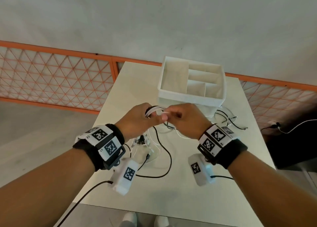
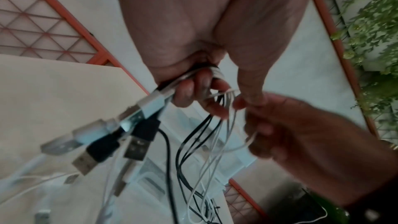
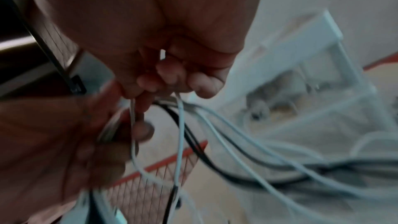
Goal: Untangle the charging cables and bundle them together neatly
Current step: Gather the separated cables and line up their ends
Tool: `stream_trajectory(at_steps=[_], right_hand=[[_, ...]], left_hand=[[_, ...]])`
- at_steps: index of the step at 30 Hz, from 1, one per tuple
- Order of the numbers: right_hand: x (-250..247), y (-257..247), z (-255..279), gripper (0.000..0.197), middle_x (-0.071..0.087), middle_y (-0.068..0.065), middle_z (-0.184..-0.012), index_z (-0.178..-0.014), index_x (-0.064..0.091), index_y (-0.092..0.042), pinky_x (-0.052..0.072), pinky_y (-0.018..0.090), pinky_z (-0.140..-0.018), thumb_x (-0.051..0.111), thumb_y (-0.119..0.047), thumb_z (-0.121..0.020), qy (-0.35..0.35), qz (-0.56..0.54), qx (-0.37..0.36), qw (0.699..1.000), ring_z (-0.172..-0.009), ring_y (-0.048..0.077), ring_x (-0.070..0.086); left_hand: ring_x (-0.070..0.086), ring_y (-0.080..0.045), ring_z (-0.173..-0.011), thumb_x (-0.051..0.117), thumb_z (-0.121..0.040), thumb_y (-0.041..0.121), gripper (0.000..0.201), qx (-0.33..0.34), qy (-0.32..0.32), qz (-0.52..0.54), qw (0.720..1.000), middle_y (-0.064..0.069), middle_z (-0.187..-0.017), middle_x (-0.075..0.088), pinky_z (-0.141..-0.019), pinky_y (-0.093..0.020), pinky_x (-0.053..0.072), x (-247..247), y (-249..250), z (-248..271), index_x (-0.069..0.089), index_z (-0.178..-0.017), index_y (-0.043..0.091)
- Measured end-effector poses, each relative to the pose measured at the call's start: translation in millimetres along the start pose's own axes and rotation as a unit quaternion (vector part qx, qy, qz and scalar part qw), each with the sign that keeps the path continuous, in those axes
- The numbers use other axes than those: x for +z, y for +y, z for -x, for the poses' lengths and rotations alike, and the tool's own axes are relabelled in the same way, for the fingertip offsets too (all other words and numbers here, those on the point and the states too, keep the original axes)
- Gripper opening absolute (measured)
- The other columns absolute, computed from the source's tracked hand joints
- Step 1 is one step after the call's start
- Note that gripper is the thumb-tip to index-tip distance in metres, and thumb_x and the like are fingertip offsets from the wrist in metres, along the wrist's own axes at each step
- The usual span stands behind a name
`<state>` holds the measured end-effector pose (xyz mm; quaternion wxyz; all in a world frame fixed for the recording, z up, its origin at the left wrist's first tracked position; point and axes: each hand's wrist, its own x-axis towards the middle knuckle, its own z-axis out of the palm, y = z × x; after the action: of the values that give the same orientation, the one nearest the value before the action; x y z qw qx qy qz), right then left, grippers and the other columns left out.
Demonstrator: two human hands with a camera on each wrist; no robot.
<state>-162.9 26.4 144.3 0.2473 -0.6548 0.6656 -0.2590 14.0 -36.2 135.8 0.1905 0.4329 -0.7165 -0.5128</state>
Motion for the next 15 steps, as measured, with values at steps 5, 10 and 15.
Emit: stream_trajectory(at_steps=[5, 10, 15], right_hand=[[-57, 1, 4, 0.017, 0.062, 0.008, -0.063, -0.080, 0.077, -0.025, 0.039, 0.017, -0.058, 0.069, -0.035, -0.092, 0.152, -0.008, 0.007, 0.988, -0.053, 0.005, 0.043], [-86, 34, 17, 0.023, 0.048, -0.016, -0.044, -0.072, 0.073, -0.026, 0.034, 0.024, -0.054, 0.074, -0.044, -0.086, 0.262, -0.039, 0.088, 0.960, -0.043, 0.004, 0.039], [-97, 52, 26, 0.030, 0.052, -0.008, -0.056, -0.069, 0.063, -0.024, 0.034, 0.025, -0.052, 0.068, -0.045, -0.090, 0.372, -0.045, 0.157, 0.914, -0.046, 0.007, 0.041]], left_hand=[[0.041, -0.015, -0.055, 0.065, -0.093, 0.034, 0.037, -0.001, 0.017, -0.010, 1.000, -0.011, -0.079, 0.059, -0.059, -0.032, 0.036, 1, 3, -11, 0.058, -0.098, -0.002], [0.046, -0.020, -0.060, 0.065, -0.093, 0.032, 0.032, -0.016, 0.044, -0.046, 0.998, -0.016, -0.083, 0.065, -0.065, -0.036, 0.040, -5, -4, -18, 0.059, -0.096, 0.001], [0.047, -0.020, -0.060, 0.063, -0.094, 0.024, 0.021, -0.040, 0.049, -0.077, 0.995, -0.003, -0.071, 0.061, -0.064, -0.034, 0.040, -11, -11, -21, 0.059, -0.085, 0.006]])
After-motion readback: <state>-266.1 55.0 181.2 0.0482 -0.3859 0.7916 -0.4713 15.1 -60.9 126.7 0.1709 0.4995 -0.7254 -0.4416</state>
